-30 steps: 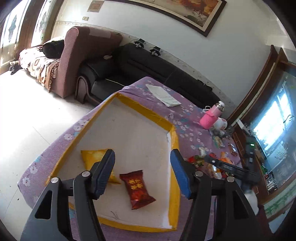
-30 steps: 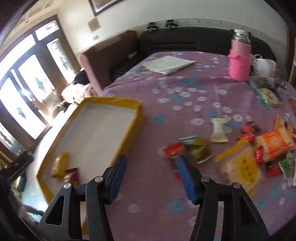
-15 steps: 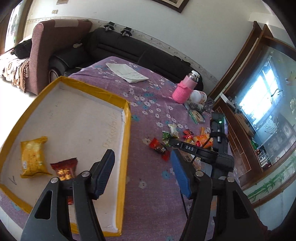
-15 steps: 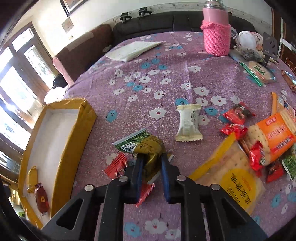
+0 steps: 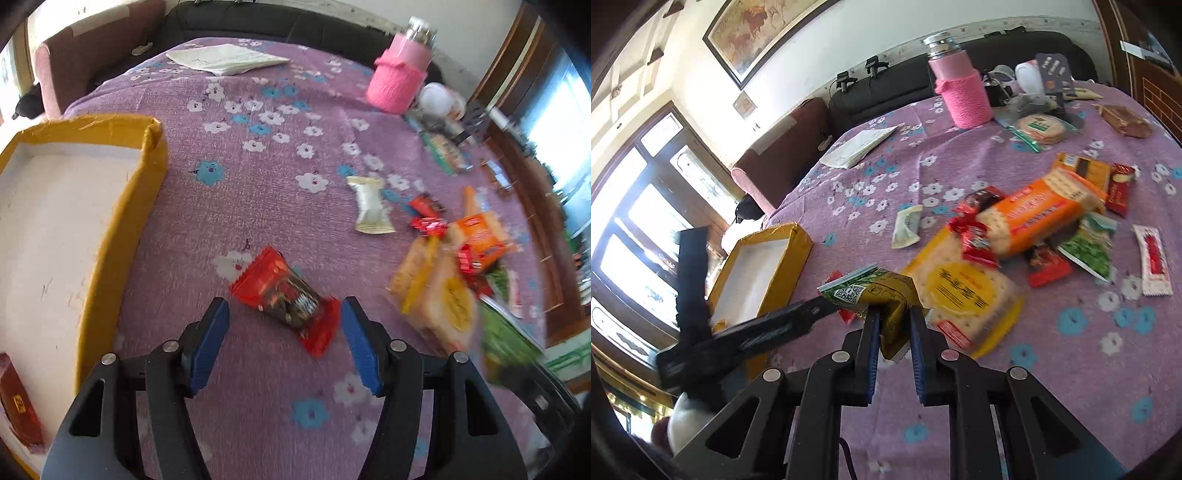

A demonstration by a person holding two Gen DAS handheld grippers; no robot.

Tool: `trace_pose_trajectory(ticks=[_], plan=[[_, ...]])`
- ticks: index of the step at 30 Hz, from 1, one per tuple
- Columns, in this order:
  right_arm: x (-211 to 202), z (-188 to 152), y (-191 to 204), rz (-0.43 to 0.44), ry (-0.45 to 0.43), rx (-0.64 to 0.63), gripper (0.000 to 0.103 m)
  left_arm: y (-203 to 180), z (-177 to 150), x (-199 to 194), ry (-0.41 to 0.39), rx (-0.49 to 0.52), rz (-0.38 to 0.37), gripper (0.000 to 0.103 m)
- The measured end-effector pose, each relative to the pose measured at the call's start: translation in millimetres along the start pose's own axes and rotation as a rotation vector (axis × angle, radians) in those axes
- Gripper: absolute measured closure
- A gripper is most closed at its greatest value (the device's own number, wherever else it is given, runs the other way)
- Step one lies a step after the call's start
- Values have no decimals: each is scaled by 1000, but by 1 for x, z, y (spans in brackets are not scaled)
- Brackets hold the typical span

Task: Organize snacks
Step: 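Grasp green candy packet with right tool while left tool grasps red candy stick, then carry both candies over the yellow tray and open both tools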

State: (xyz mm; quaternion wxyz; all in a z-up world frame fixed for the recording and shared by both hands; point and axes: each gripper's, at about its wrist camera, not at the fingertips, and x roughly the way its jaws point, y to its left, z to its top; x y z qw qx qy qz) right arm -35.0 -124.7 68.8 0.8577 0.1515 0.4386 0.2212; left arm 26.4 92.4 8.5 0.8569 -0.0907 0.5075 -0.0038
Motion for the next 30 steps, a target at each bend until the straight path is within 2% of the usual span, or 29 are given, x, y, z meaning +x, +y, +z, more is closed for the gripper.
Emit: trace_pose_trajectory(ticks=[2,4,6,7,8,10,12,14,18,21,24,28,30], plan=[[-7,-6,-8,13,1,12,87,-11,3,4,-25,40,47,37],[-12,-10,-12,25,0,18,87,-20,0,7,-31,100,85,38],[-14,-13,-13,35,-1,17,87,-23,-7,4,-59,145,100,60],[-15,-13,-13,38,-2,15,87,-22,-10,1,-65,150,75,83],[-16,-14,-13,42,-4,14,87,-19,-10,-1,-56,139,52,91],[-17,-15,-13,50,-6,14,87,-13,-9,-6,-44,111,3,91],[-16,-15,-12,56,-7,16,87,-7,-13,-15,-61,99,-21,91],[-16,-16,-8,63,-7,8,87,0,-17,-29,-78,77,-78,91],[-15,-15,3,73,-4,-14,87,20,-24,-65,-142,39,-163,91],[-13,-13,16,93,-1,-29,87,42,-27,-98,-205,16,-194,90],[-6,-11,37,134,19,-57,87,67,-28,-124,-258,-4,-190,90],[12,-9,84,201,65,-119,87,117,-25,-144,-299,-50,-91,90],[22,-10,110,232,88,-155,88,146,-25,-141,-287,-98,-55,90]])
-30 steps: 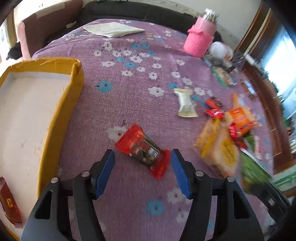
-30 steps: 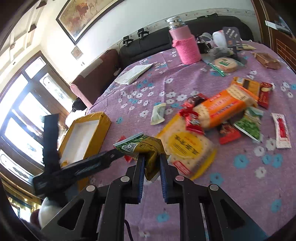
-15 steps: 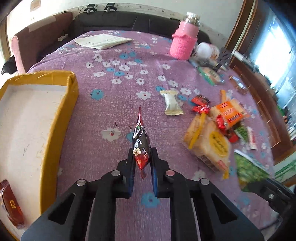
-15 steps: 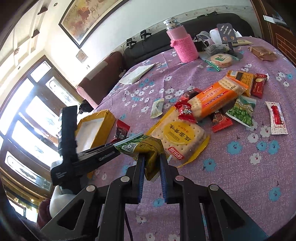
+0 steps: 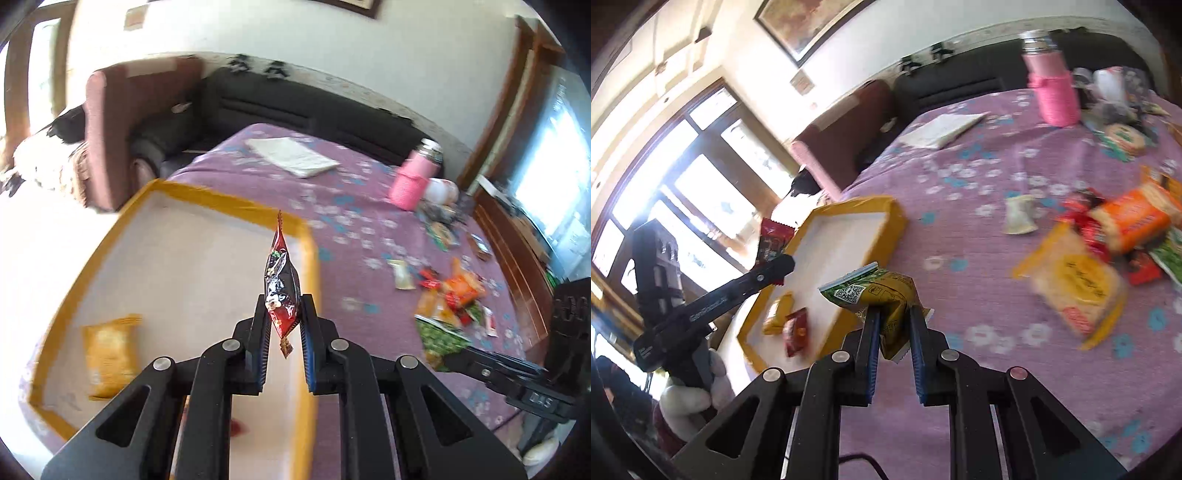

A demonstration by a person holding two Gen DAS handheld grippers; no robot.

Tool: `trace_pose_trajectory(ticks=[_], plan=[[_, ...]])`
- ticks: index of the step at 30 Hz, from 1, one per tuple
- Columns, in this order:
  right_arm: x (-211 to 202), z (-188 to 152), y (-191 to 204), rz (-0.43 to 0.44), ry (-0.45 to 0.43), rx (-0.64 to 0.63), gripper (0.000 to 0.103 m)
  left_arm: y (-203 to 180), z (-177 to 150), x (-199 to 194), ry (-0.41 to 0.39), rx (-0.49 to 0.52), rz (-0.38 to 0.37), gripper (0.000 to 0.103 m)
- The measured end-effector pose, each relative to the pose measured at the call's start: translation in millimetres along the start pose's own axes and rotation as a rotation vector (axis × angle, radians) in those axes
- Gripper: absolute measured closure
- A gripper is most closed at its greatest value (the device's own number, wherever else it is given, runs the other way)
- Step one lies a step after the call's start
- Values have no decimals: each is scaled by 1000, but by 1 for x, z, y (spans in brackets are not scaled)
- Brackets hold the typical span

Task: Organize snacks
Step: 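Carry both candies over the yellow tray and open both tools, then move left tool to square cracker pack while right tool approaches green pea bag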

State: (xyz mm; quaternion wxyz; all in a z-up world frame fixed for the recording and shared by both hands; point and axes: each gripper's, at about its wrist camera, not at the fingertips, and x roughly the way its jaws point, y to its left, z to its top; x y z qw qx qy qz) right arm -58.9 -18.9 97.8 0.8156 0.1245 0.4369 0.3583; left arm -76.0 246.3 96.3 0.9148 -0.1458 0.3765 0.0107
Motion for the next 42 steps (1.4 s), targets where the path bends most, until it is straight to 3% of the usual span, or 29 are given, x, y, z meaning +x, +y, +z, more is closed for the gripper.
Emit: trace_pose_trajectory(ticks=[6,12,15,18,19,22,26,30,33,36,38,42], plan=[[75,3,74,25,118,-126,88,61,1,25,48,-73,85,90],[142,-8,107,-61,201,-179,87,87,0,50,121,-131,95,90],[152,-9,108,-72,208,-155,82,100,-1,47,132,-180,58,88],[141,-5,106,-47,188,-126,66,103,-1,33,111,-204,38,79],[132,-3,104,-43,170,-120,65,103,-1,26,98,-214,33,76],[96,9,87,-37,108,-100,59,98,-1,-4,35,-235,-18,67],[34,21,19,-171,-34,-36,48,71,-4,-40,-43,-215,-112,43],[-12,33,-67,-349,-121,99,44,32,-13,-52,-58,-181,-227,39],[-24,37,-130,-414,-121,197,43,3,-21,-45,-30,-165,-278,40],[-21,33,-167,-407,-107,267,43,-19,-30,-36,3,-134,-285,40],[-15,31,-180,-359,-92,295,43,-28,-35,-30,24,-122,-281,40],[-4,19,-149,-175,-27,237,43,-38,-38,-20,45,-110,-256,40]])
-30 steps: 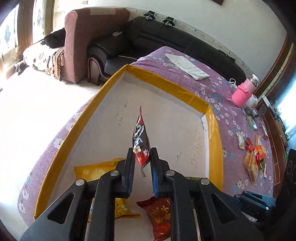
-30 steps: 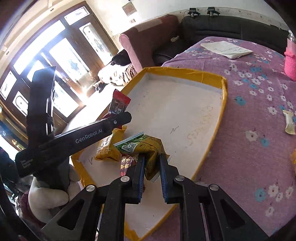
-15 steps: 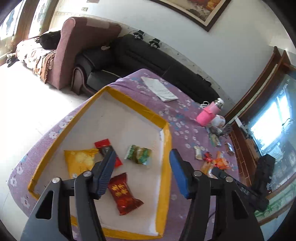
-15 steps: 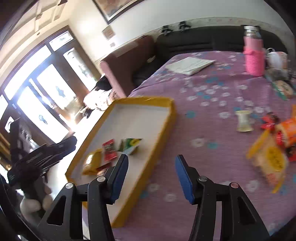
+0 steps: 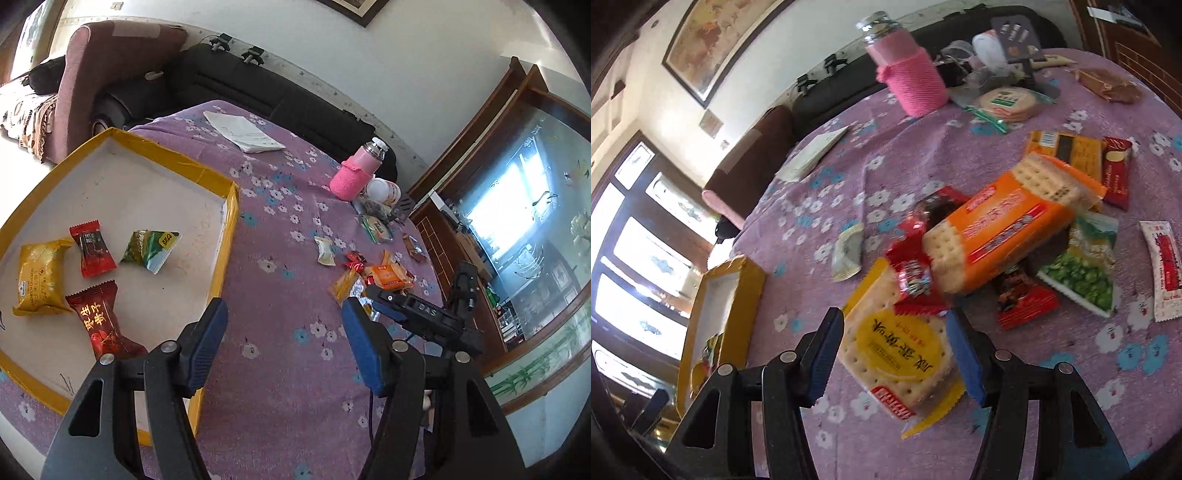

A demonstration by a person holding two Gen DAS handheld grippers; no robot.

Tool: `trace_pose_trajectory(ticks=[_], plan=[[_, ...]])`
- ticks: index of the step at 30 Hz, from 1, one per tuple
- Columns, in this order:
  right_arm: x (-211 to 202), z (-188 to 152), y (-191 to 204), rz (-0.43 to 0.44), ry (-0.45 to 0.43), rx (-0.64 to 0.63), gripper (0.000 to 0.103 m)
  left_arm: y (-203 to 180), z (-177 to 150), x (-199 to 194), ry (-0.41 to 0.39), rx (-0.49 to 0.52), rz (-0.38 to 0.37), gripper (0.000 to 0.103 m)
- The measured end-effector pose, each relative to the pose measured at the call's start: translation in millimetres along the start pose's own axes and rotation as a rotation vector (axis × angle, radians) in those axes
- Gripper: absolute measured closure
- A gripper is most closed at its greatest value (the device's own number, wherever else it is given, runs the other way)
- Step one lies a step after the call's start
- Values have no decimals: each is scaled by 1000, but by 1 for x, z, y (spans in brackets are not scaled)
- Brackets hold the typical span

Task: Organize snacks
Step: 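Move left tool to square cracker pack while right tool approaches green pea bag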

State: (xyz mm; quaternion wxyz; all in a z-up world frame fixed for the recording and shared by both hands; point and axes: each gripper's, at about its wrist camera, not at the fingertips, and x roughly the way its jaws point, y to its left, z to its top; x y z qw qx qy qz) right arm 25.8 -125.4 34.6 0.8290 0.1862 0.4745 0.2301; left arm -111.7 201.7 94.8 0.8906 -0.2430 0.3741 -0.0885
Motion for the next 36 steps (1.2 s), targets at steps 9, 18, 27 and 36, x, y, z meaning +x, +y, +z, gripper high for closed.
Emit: trace_pose_trajectory(ticks=[9,18,27,36], plan=[[-57,-9,-1,-26,-85,-85,42,-23,-10,31,52,29,-17,40],[-2,9,-27,-34,-13,3,42,-40,-26,42,92,50,-23,40],[-1,-23,4,192,105,-61,45,-35,-25,47,98,47,1,40],[-113,-1,-107,-191,-230,137,37,-46,-33,66,142,63,-25,40]])
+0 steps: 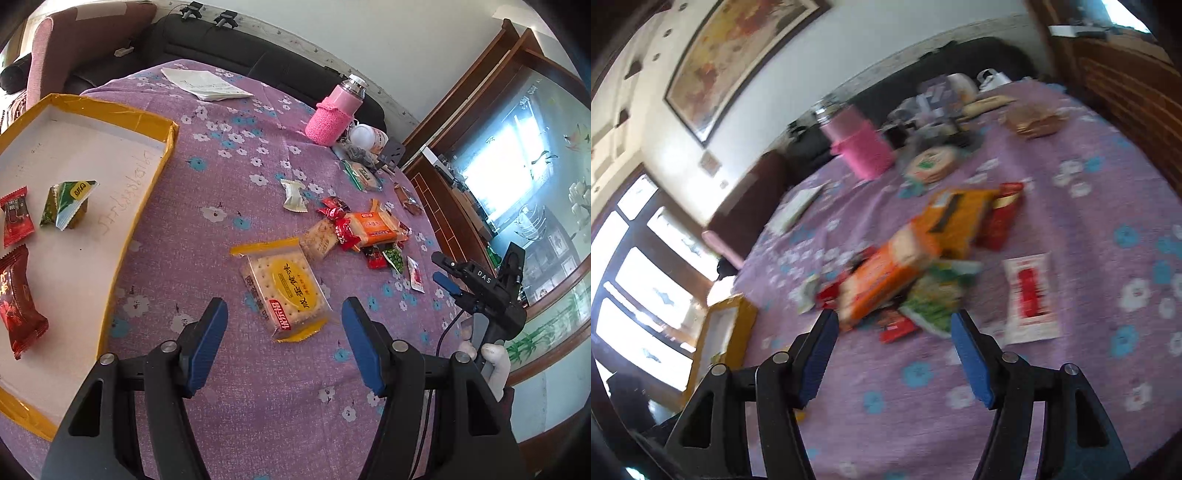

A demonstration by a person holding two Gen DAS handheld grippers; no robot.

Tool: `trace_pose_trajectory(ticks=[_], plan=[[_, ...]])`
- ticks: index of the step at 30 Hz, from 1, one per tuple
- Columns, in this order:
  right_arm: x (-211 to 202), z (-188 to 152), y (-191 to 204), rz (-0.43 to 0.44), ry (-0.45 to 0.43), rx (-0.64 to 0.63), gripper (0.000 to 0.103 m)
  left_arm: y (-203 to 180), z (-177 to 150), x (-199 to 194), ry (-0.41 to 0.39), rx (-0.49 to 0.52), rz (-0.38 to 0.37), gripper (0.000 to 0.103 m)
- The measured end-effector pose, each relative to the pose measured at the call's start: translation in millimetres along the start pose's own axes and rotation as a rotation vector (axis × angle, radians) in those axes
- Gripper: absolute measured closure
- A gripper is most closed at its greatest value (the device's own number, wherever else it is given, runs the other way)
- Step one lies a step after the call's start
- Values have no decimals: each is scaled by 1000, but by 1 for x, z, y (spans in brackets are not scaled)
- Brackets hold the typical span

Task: Organize snacks
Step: 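Move left tool to square cracker pack while right tool approaches green pea bag, then grasp square cracker pack with left tool while right tool grasps green pea bag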

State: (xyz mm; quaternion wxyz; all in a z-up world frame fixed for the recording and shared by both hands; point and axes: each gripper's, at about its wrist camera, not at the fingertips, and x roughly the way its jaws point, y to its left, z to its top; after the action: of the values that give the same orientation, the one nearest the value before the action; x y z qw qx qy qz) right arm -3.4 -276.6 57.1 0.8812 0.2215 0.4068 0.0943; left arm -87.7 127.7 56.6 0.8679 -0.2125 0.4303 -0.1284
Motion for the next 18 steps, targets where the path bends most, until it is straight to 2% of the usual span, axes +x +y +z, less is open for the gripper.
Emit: trace_pose_trajectory(ticks=[2,6,10,12,14,18], plan=[[0,-1,-18,-25,9,27,37,-3,-1,8,18,1,-1,40],[10,0,-22,-52,12,42,37,-9,-6,18,55,6,-2,40],[27,7,-14,-96,26,18,37,-13,-8,17,54,18,12,40],[37,4,-2,-84,46,-14,38,-14,-8,18,53,20,24,40],[52,4,10,-118,74,-43,39,-15,-7,20,55,21,33,40],[75,7,19,-137,80,-15,37,-22,-7,32,55,48,68,40]])
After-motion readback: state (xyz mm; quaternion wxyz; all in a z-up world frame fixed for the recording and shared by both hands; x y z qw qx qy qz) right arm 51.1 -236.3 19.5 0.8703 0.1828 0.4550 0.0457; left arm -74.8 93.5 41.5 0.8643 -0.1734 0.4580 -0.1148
